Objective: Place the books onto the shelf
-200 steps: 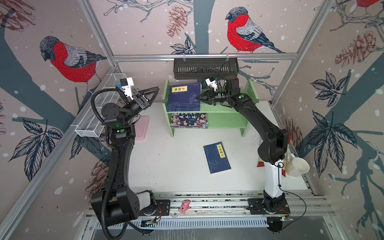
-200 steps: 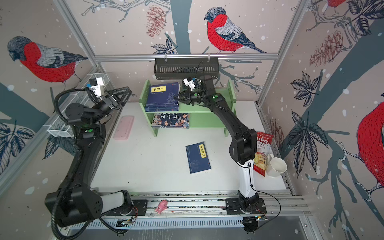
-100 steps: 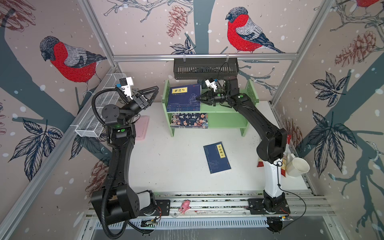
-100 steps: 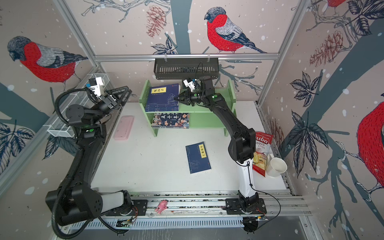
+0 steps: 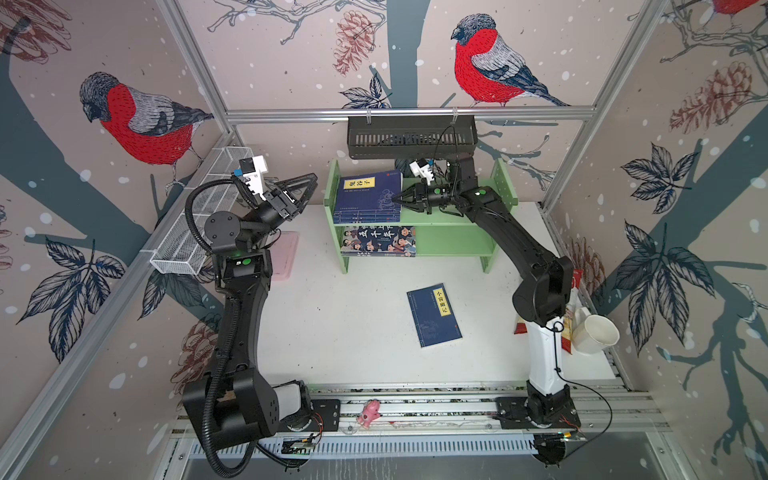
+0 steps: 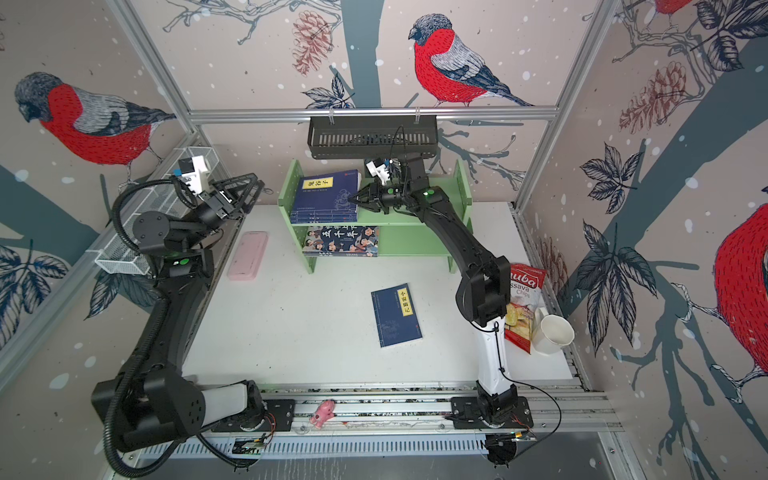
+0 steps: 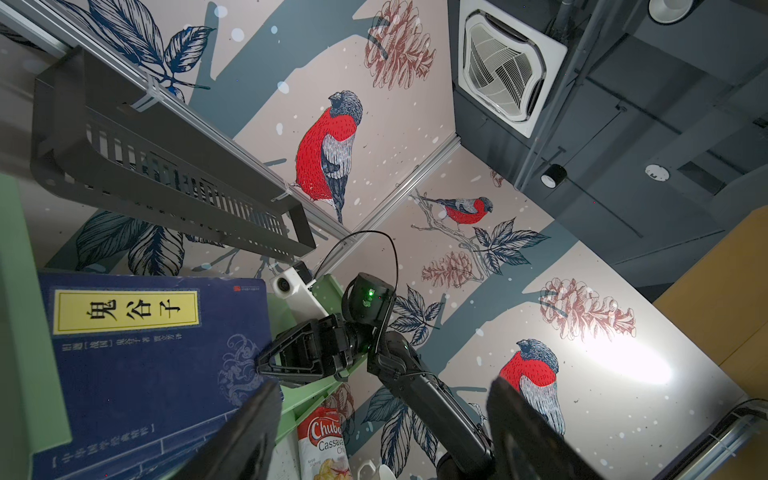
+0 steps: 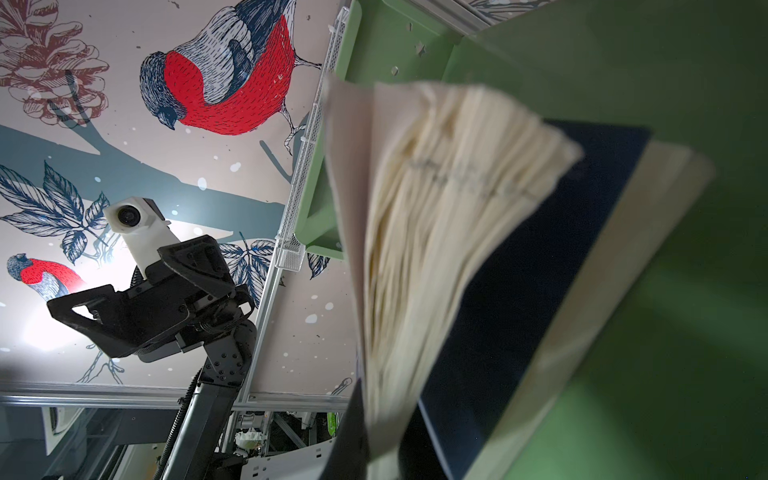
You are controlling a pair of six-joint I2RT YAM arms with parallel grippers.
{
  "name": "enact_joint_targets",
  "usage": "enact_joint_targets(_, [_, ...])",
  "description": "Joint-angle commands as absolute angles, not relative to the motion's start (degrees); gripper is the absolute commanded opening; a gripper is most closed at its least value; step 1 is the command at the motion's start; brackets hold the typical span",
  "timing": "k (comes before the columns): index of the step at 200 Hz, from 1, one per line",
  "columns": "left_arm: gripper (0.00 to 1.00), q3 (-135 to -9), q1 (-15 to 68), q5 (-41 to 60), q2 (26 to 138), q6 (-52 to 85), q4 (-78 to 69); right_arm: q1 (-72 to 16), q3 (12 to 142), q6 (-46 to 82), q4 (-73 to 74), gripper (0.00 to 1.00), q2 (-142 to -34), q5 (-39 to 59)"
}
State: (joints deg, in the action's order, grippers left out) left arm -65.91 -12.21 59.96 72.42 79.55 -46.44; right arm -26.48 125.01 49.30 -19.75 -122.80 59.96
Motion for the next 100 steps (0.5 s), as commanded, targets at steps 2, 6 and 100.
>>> enact_joint_targets(2, [0.79,-65.6,-12.2,60.5,72.1,81.0,-50.4,-26.5,125.0,47.6,-20.8,0.15,-122.5,60.7])
enact_joint_targets(6, [0.79,-65.6,-12.2,60.5,72.1,81.1,-50.6,-26.5,125.0,47.5,-21.1,0.16,-122.4,60.7])
enact_joint_targets(100, [0.79,-65.1,-12.2,60.4,71.8,82.7,-52.4,-25.9,128.5,43.8,-29.0,0.38,-122.4,56.6])
